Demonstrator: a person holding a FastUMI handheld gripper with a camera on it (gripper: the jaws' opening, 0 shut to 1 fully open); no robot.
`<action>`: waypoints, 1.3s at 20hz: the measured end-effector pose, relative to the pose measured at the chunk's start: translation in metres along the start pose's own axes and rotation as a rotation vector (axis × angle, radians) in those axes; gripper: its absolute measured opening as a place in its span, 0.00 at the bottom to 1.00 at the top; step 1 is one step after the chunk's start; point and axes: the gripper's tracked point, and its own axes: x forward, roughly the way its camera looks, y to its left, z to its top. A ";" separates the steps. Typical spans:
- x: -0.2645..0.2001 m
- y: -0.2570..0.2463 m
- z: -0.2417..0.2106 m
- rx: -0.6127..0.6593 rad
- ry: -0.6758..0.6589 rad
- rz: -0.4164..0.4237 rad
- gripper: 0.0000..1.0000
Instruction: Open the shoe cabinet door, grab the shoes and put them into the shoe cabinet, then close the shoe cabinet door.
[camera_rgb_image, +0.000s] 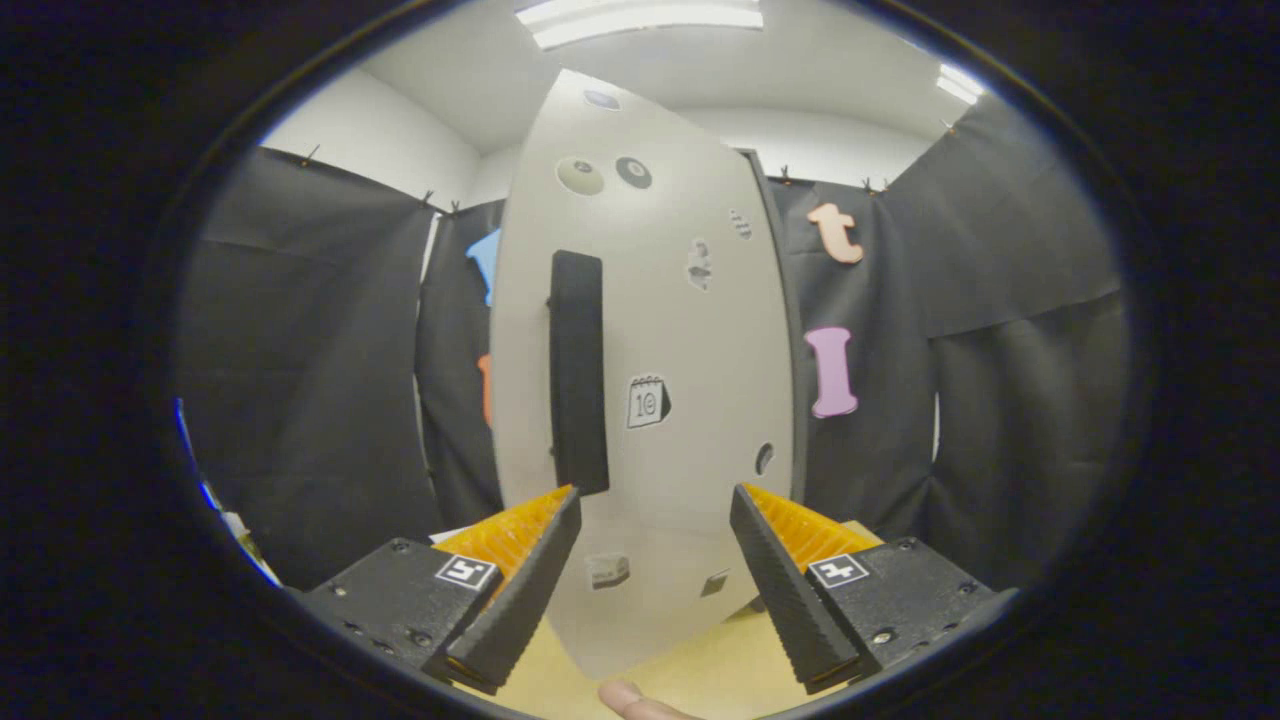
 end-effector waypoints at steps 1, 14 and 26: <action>-0.003 0.005 -0.001 -0.004 -0.004 0.007 1.00; -0.106 -0.007 0.039 -0.055 -0.160 0.030 0.99; -0.181 -0.057 0.091 -0.125 -0.292 -0.082 0.99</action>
